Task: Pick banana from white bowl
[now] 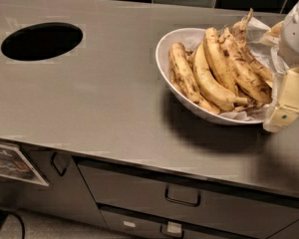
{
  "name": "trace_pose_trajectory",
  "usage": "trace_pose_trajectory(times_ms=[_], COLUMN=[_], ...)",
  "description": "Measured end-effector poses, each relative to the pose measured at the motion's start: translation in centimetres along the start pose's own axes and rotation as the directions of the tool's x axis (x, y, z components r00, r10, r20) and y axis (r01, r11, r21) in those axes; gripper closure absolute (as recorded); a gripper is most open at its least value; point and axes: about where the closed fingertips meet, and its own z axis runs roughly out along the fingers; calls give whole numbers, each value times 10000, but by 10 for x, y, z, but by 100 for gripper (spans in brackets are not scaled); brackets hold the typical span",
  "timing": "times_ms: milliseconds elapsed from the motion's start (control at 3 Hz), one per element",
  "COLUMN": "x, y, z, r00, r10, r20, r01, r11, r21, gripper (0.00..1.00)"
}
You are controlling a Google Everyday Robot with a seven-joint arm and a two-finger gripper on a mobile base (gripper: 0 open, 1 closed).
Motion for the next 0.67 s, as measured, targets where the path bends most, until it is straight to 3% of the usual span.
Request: trace_pose_trajectory(times_ms=[333, 667], x=[-10, -10], y=[-5, -5], z=[6, 5], r00=[9996, 9996], r10=[263, 262], r20=[123, 123], r01=[-268, -267], r11=[9987, 9987], r21=[425, 426], gripper=[0, 0])
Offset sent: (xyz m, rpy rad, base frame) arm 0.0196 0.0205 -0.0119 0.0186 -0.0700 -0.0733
